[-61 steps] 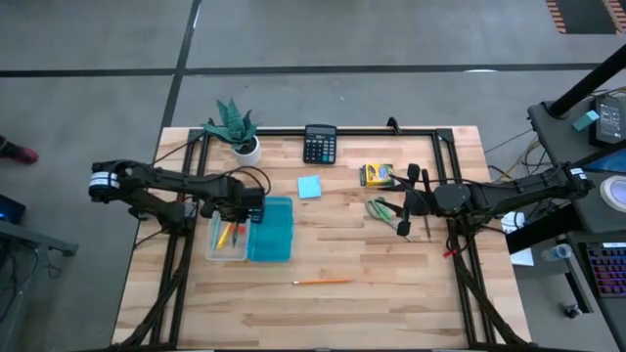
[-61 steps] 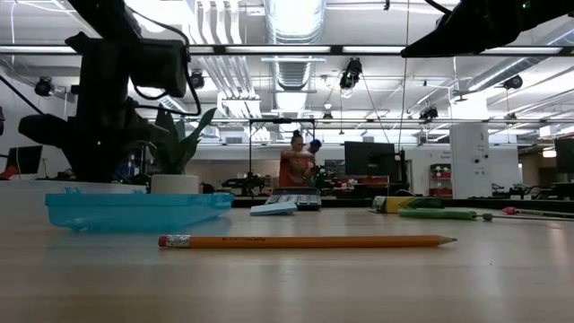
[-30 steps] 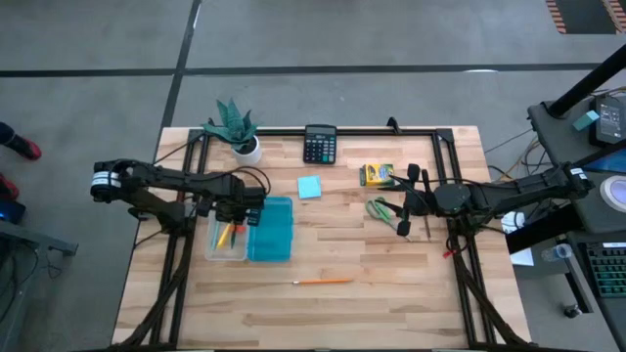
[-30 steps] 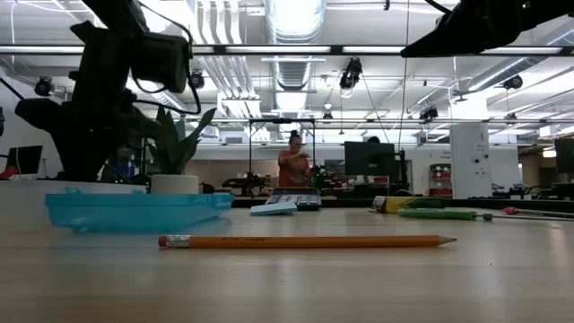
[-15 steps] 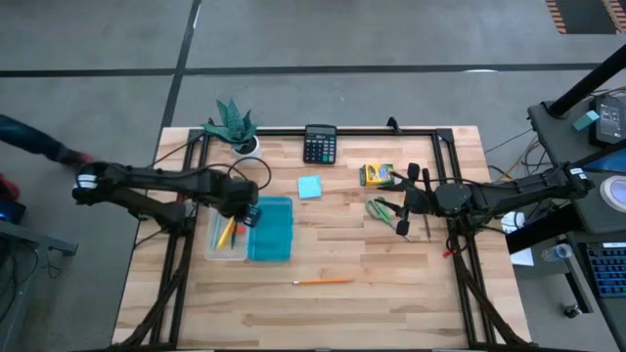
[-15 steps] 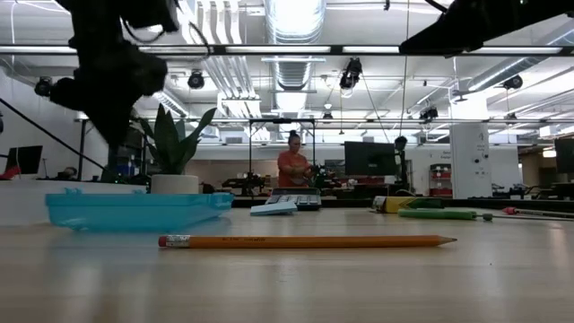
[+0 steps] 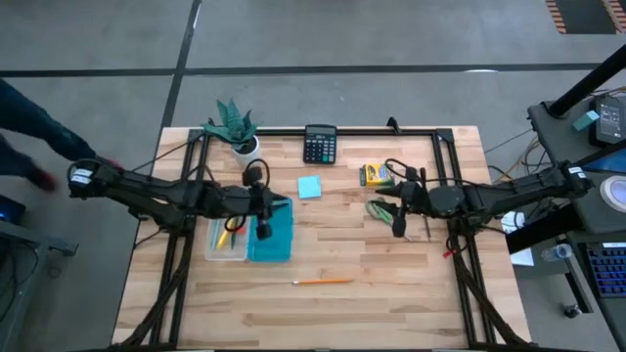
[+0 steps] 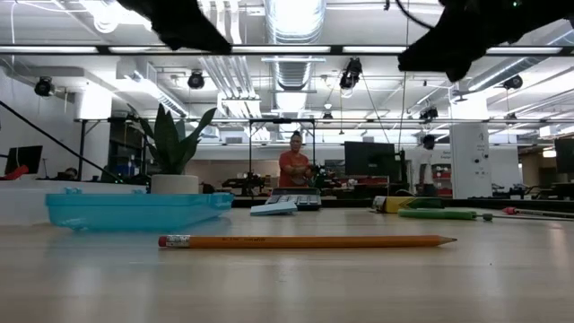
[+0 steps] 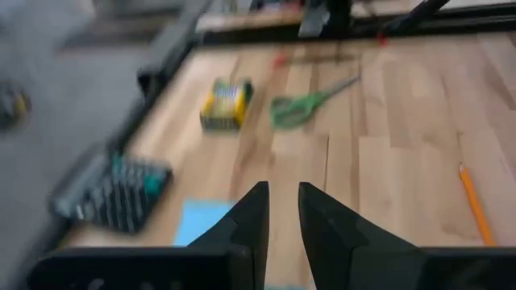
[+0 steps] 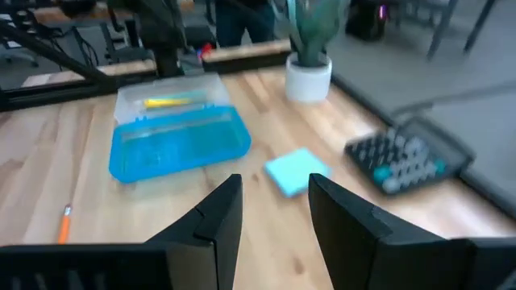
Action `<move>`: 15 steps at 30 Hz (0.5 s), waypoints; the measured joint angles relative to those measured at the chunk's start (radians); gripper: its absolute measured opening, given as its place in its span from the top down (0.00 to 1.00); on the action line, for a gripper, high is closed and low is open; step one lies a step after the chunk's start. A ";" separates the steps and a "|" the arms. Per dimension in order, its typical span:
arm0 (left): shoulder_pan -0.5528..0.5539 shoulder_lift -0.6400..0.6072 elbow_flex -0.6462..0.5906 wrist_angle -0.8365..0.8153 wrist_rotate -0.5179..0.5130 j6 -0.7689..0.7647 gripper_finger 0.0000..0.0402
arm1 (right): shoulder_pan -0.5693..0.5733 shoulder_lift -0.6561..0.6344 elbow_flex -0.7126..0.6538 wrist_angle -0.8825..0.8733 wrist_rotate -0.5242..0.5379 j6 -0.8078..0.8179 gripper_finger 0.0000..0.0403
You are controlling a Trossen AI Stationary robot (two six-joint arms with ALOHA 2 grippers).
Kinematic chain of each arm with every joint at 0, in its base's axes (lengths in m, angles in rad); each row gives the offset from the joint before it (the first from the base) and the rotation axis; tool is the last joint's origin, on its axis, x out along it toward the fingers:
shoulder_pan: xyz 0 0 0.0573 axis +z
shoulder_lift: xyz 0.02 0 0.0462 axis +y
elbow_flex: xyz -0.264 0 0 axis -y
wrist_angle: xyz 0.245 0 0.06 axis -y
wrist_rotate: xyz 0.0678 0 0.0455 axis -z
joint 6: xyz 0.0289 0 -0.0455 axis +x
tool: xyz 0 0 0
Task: Pack school essentials
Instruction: Put the blue pencil into the blue supply box
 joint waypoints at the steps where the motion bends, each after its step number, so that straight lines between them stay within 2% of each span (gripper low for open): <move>1: 0.000 0.006 0.000 0.027 0.000 0.039 0.87 | 0.000 0.014 0.000 -0.011 0.000 0.037 0.67; 9: 0.001 0.064 -0.016 0.110 0.000 0.165 0.87 | 0.000 0.125 0.029 -0.068 -0.008 0.303 0.67; 15: 0.004 0.096 -0.083 0.196 -0.001 0.172 0.87 | -0.007 0.198 0.133 -0.255 -0.046 0.458 0.67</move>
